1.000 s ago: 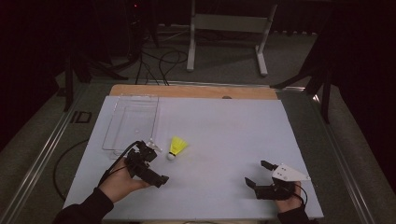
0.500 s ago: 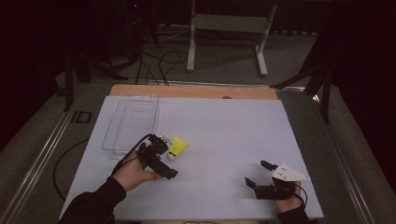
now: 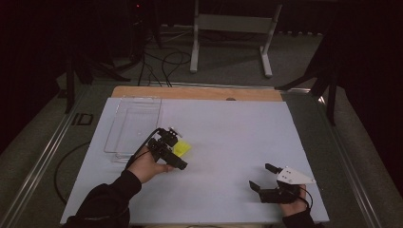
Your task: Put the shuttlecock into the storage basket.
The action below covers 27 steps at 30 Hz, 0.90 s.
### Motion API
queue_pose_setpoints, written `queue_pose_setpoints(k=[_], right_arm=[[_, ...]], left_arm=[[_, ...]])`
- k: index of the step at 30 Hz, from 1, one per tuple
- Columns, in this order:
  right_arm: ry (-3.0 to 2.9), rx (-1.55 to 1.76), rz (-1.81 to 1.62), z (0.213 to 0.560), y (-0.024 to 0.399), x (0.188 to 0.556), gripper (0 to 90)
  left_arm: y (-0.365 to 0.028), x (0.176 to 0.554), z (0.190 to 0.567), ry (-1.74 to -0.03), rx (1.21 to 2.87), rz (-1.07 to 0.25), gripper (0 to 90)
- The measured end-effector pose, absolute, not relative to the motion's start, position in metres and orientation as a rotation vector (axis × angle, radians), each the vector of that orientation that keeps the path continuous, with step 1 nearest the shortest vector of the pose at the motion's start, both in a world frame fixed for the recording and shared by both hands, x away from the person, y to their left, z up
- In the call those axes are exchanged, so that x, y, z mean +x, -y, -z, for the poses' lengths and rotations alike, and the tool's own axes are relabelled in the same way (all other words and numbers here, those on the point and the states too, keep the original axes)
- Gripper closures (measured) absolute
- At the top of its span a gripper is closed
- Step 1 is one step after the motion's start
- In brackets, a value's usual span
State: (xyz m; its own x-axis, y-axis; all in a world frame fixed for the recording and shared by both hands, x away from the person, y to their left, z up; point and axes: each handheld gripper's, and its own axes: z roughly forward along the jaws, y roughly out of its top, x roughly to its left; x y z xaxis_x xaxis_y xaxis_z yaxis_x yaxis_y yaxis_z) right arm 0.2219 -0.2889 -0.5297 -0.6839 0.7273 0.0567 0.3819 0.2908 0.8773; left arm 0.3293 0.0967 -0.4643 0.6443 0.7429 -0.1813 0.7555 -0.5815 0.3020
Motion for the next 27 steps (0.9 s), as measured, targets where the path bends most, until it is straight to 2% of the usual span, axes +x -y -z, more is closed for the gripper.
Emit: queue_pose_setpoints(k=[9, 17, 19, 27], right_arm=[[-2.214, 1.001, -1.352, 0.530, 0.289, 0.222, 9.4], [-2.217, 1.004, -1.352, 0.530, 0.289, 0.222, 9.3], [-2.218, 1.001, -1.353, 0.530, 0.289, 0.222, 9.4], [-2.222, 1.002, -1.348, 0.530, 0.289, 0.222, 9.4]], left_arm=[[-0.093, 0.339, 0.476, -1.283, 2.496, -0.008, 6.4], [-0.090, 0.344, 0.490, -1.320, 2.509, -0.027, 21.4], [-0.090, 0.344, 0.493, -1.323, 2.514, -0.027, 22.9], [-0.094, 0.347, 0.499, -1.332, 2.543, -0.012, 41.3]])
